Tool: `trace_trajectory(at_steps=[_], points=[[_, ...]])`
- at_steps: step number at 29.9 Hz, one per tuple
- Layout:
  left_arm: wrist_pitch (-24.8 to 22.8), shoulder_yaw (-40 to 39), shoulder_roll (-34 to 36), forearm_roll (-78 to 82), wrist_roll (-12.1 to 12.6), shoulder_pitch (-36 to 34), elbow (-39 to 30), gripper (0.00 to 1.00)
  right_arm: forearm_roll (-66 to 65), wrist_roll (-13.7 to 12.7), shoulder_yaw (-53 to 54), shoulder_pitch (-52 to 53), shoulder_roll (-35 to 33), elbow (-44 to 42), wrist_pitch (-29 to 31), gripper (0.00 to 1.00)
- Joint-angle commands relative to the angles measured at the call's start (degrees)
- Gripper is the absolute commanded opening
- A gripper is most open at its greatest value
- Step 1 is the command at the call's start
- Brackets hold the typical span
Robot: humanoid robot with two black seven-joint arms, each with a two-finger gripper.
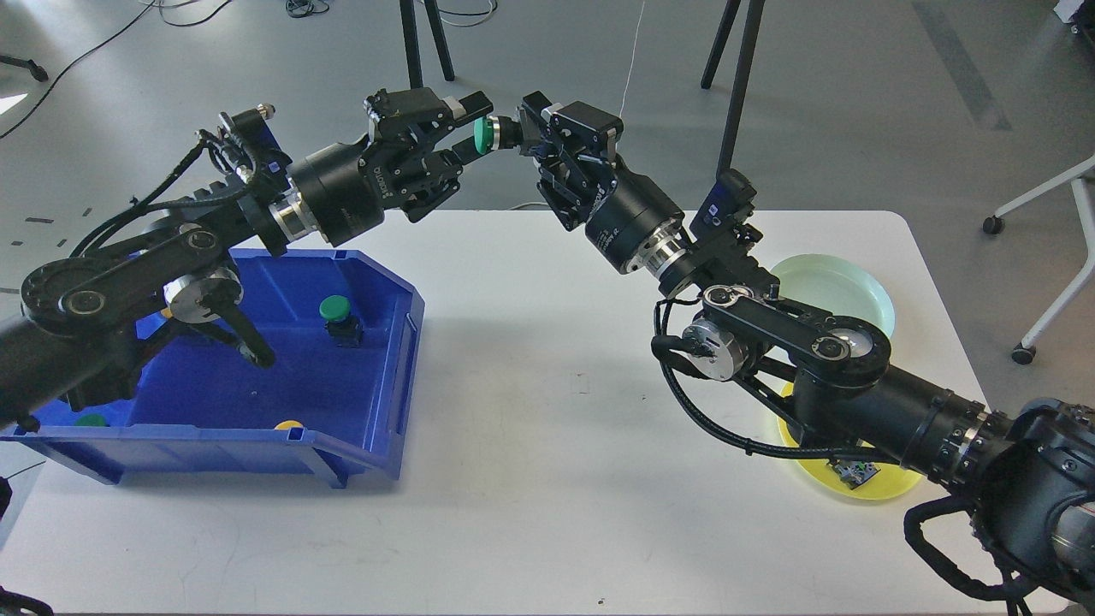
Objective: Pass button and place on color plate
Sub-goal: 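Grasp the green button with the right gripper from the left gripper, then carry the green button with the right gripper onto the pale green plate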
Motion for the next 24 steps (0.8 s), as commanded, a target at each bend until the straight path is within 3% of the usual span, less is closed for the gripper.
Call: trace_trajectory(at_steps=[1, 6, 10, 15, 19, 24], points=[[0.00, 0.05, -0.27, -0.53, 0.00, 0.11, 0.94, 0.94, 0.09, 0.03, -0.01, -0.10, -0.17, 0.14, 0.05, 0.11], [0.00, 0.05, -0.28, -0.62, 0.00, 0.11, 1.12, 0.95, 0.26, 0.03, 0.95, -0.45, -3.41, 1.01, -0.21, 0.10], [0.00, 0.05, -0.28, -0.71, 0.00, 0.11, 1.21, 0.95, 0.18, 0.03, 4.64, -4.66, -11.40, 1.72, -1.43, 0.09], [0.00, -0.04, -0.36, -0.71, 0.00, 0.11, 1.91, 0.95, -0.44, 0.03, 3.60, -8.61, -21.15, 0.32, -14.59, 0.09], [0.00, -0.04, -0.36, -0.80, 0.00, 0.11, 1.91, 0.95, -0.53, 0.03, -3.59, -11.08, -24.86, -5.38, -25.13, 0.09], [0.00, -0.04, -0.36, -0.80, 0.00, 0.11, 2.00, 0.95, 0.00, 0.03, -15.63, -11.52, -23.64, -18.92, -25.13, 0.10]])
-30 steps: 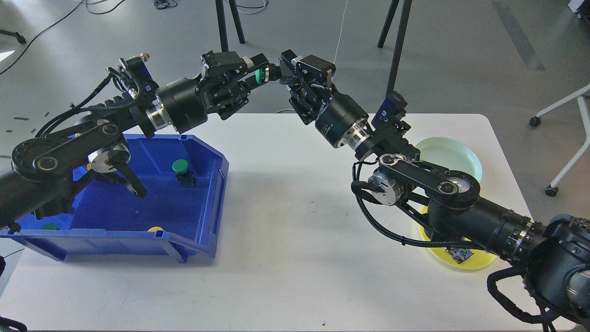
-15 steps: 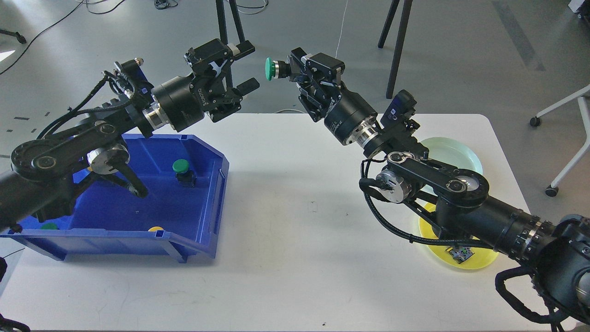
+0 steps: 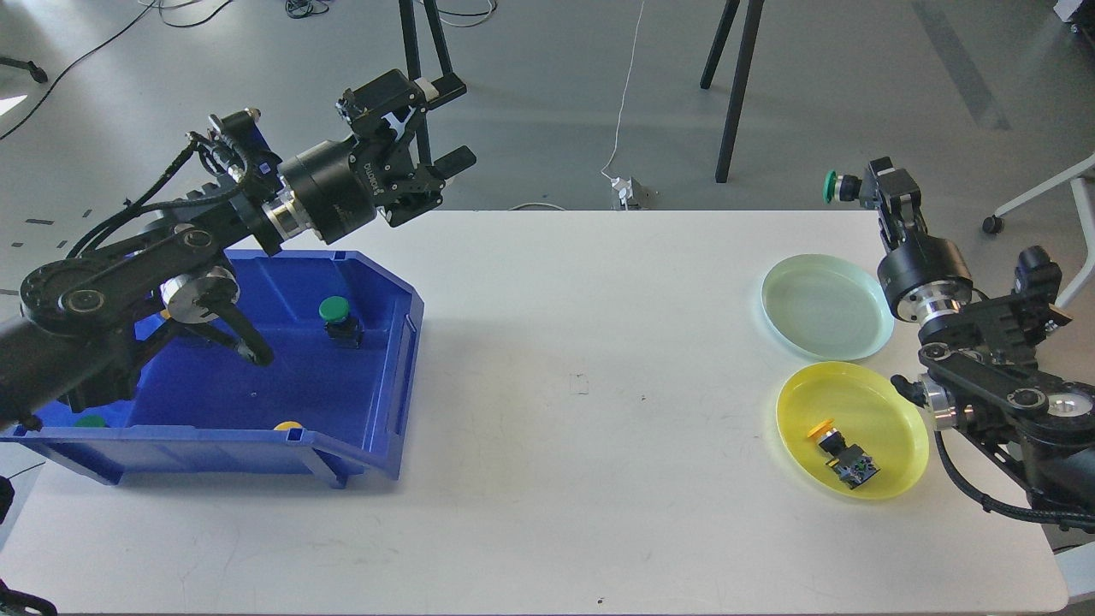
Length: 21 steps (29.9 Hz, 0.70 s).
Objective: Pass button and place on color plate
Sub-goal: 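Carry the green button with the right gripper onto the pale green plate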
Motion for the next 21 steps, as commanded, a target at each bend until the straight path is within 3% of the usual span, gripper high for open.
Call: trace_trajectory(at_steps=[1, 5, 11, 14, 21], points=[[-0.01, 0.01, 0.01, 0.09, 0.00, 0.00, 0.08, 0.95, 0.60, -0.02, -7.63, -0.45, 1.35, -8.45, -0.40, 0.10], [-0.01, 0.01, 0.01, 0.09, 0.00, 0.00, 0.34, 0.95, 0.69, -0.02, -9.49, -0.53, 4.51, -13.29, -0.40, 0.11], [-0.01, 0.01, 0.01, 0.00, 0.00, 0.00, 0.34, 0.96, 0.87, -0.02, -14.84, -0.10, 13.30, -27.78, -0.40, 0.16], [-0.01, 0.01, 0.01, 0.00, 0.00, 0.00, 0.34, 0.96, 0.96, -0.02, -15.29, -0.09, 17.60, -33.77, -0.40, 0.23], [-0.01, 0.01, 0.01, -0.09, 0.00, 0.00, 0.34, 0.96, 0.96, -0.02, -15.47, 0.08, 19.29, -35.01, -0.40, 0.41]])
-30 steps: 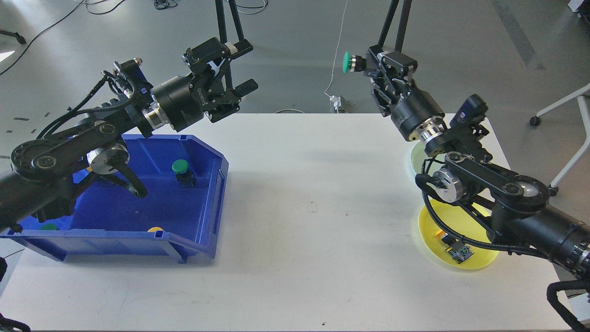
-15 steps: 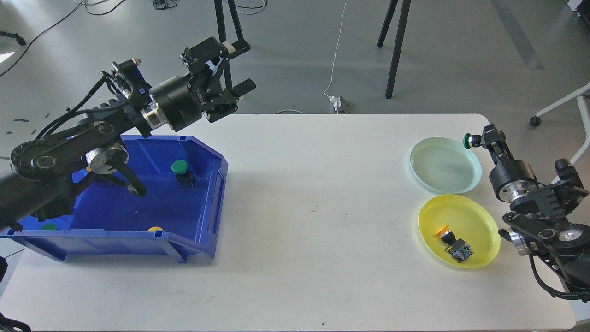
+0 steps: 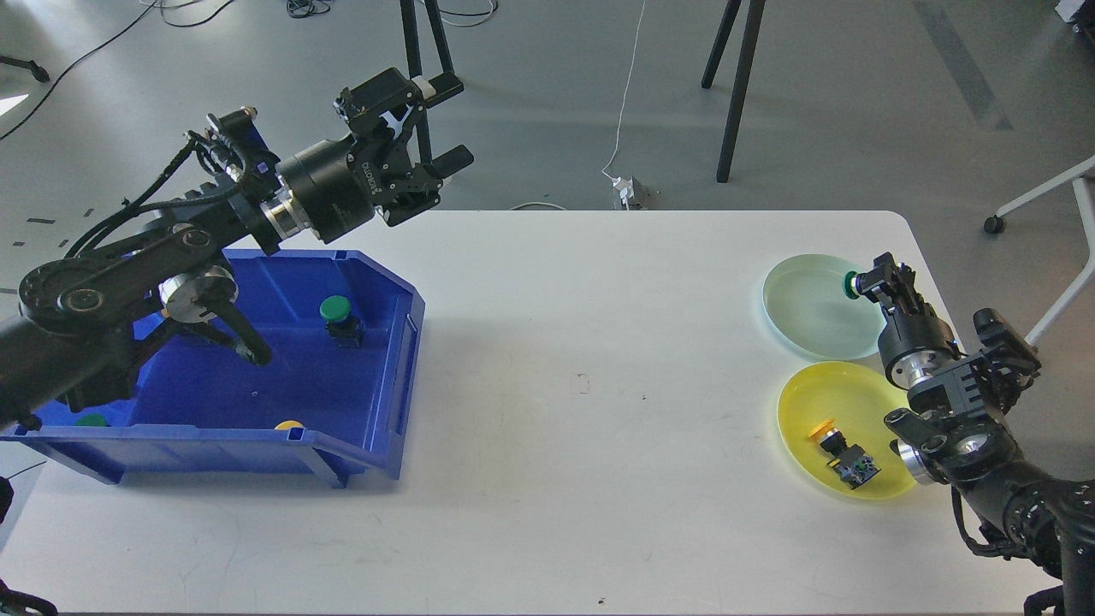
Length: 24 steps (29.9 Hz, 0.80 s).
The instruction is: Pass button and place on color plate
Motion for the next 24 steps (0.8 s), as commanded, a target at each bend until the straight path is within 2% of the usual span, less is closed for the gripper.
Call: trace_trajectory(at_steps=[1, 11, 16, 18, 19, 20, 24], points=[[0.00, 0.01, 0.00, -0.19, 0.00, 0.00, 0.08, 0.96, 0.00, 0.00, 0.00, 0.02, 0.31, -0.11, 0.00, 0.43], [0.00, 0.01, 0.00, -0.89, 0.00, 0.00, 0.08, 0.96, 0.08, 0.00, 0.53, -0.60, 0.22, -0.20, 0.00, 0.48], [0.00, 0.01, 0.00, -0.89, 0.00, 0.00, 0.17, 0.96, 0.43, 0.00, 2.72, 0.54, 0.39, 0.50, 0.00, 0.63], [0.00, 0.01, 0.00, -1.07, 0.00, 0.00, 0.52, 0.96, 0.61, 0.00, 6.05, 2.47, 0.39, 1.20, 0.00, 0.79], [0.00, 0.01, -0.09, -1.59, 0.00, 0.00, 0.70, 0.96, 0.61, 0.00, 8.33, 3.79, 0.39, 1.82, 0.00, 0.95], [0.00, 0.01, -0.09, -2.20, 0.00, 0.00, 0.79, 0.96, 0.70, 0.00, 10.53, 4.67, 0.31, 3.04, 0.00, 1.00], [0.00, 0.01, -0.27, -4.05, 0.00, -0.09, 2.27, 0.97, 0.70, 0.00, 21.16, 7.57, -3.28, 16.98, 0.00, 0.99]])
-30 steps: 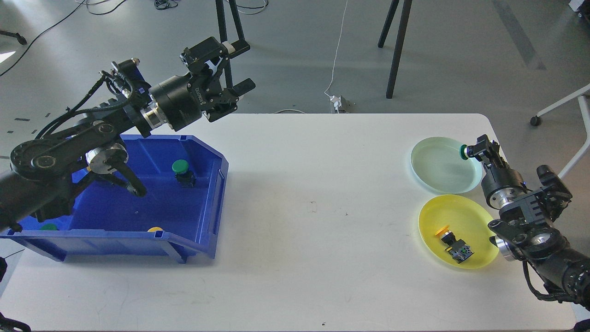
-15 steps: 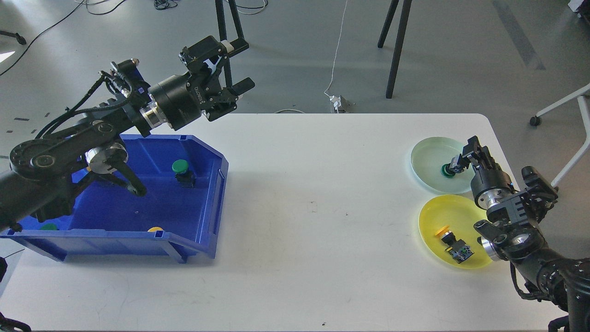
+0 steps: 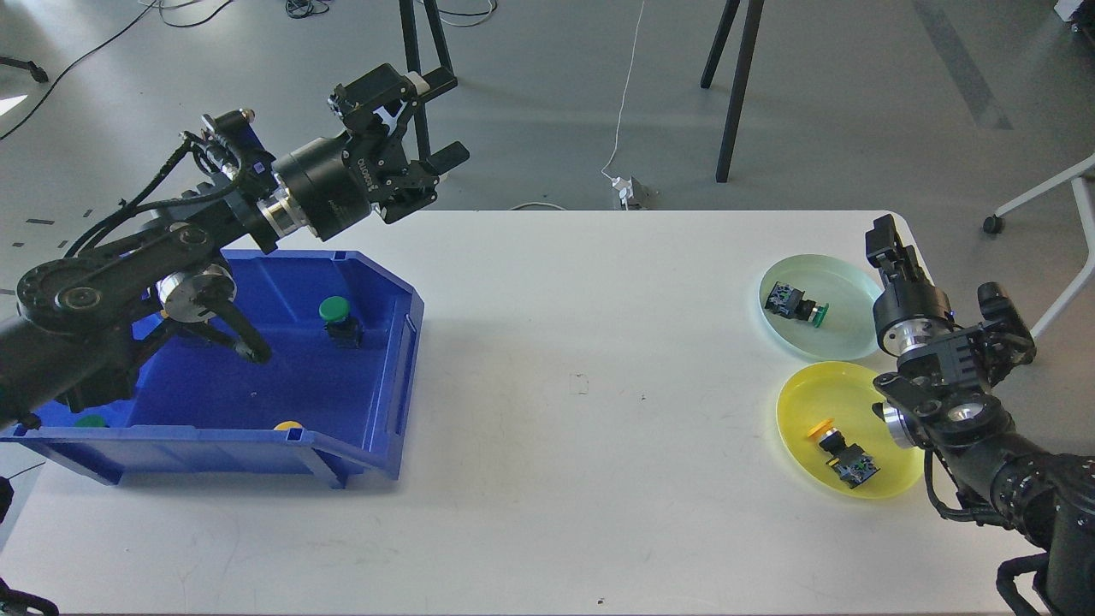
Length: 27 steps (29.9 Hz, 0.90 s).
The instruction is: Pass button and place on color plate
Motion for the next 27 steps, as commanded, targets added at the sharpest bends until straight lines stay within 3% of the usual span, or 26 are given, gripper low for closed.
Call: trace_trajectory(at_steps=[1, 5, 12, 14, 27], points=[[0.00, 0.00, 0.39, -1.18, 0.00, -0.09, 2.07, 0.97, 0.10, 0.01, 10.19, 2.34, -5.98, 15.15, 0.00, 0.99], [0.00, -1.84, 1.44, -1.18, 0.00, -0.27, 4.61, 0.97, 1.42, 0.01, 20.21, 2.78, -12.34, 26.88, 17.05, 0.99], [0.00, -8.70, 2.59, -1.18, 0.00, -0.09, 17.87, 0.98, 9.66, 0.01, 32.97, 2.61, -12.69, 26.72, 49.40, 0.99], [0.00, -9.14, 2.59, -1.09, 0.00, -0.09, 21.40, 0.98, 15.11, 0.01, 32.81, 1.82, -12.69, 26.89, 56.00, 0.99], [0.00, -10.11, 1.80, -2.06, 0.00, -0.18, 23.08, 0.99, 20.23, 0.01, 32.89, 0.58, -12.51, 27.77, 56.00, 0.99]])
